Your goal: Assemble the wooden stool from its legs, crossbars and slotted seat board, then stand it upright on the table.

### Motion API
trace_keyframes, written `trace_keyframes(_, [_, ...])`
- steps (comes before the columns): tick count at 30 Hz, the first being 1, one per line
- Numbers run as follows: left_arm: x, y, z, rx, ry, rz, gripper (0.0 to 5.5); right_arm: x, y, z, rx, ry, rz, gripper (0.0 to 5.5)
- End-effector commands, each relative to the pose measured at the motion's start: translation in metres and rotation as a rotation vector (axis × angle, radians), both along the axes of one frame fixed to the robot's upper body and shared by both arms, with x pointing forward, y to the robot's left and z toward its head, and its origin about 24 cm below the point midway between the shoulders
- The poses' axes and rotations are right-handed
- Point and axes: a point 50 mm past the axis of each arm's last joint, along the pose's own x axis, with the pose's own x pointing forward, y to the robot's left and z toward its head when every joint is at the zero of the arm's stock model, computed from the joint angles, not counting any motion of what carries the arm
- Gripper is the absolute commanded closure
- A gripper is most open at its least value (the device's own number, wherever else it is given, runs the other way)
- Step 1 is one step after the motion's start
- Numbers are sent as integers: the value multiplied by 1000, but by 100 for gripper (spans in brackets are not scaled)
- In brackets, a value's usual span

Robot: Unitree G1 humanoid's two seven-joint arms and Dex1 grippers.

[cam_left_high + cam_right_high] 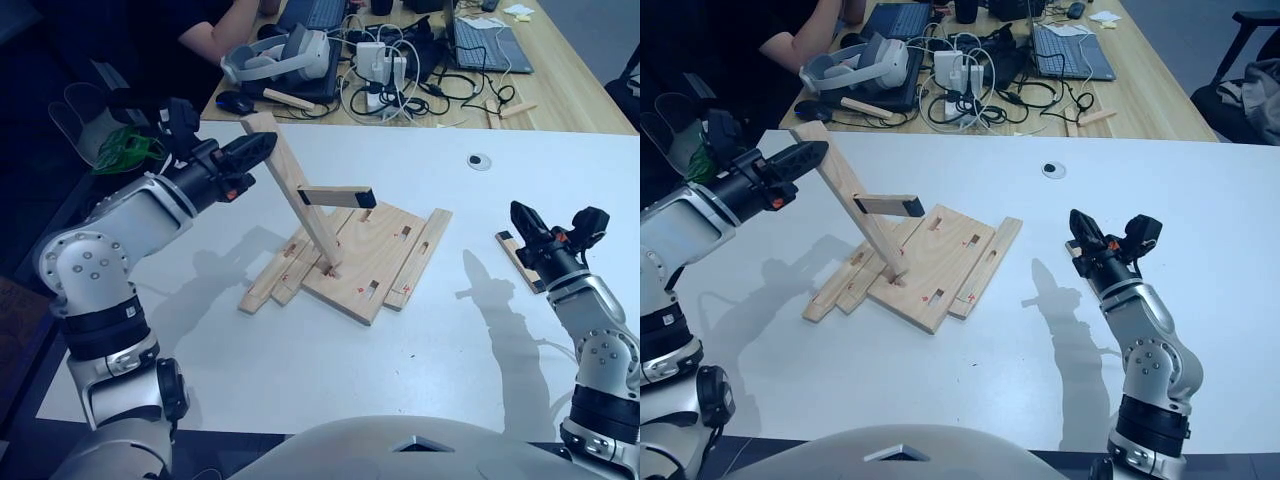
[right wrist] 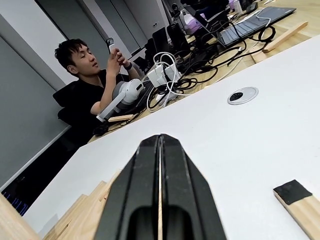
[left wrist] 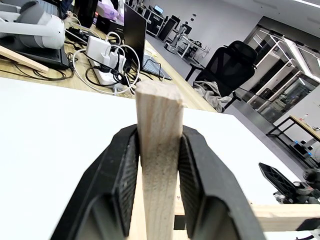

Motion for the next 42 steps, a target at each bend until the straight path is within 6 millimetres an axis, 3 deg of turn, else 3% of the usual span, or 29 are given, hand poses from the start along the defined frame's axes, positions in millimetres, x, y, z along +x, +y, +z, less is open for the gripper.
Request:
trace_keyframes(1, [-2, 4, 5, 39, -10, 20, 448, -1, 4, -5, 6, 12, -18, 550])
trace_keyframes(10, [-5, -1, -7, 78, -4, 75, 448, 1, 5, -7, 13, 4, -32, 550])
trace_keyframes(22, [-9, -4, -8, 121, -16, 80, 448, 1, 7, -10, -16, 2, -38, 550])
trace_keyframes(30, [-18, -19, -7, 184, -91, 113, 448, 1, 5, -13, -43, 3, -51, 550])
trace_keyframes(37, [-30, -29, -24, 232, -159, 161, 448, 6, 1, -12, -70, -5, -62, 550])
trace_keyframes(42, [-24, -57, -36, 202, -188, 143, 448, 12, -1, -10, -88, -14, -69, 550])
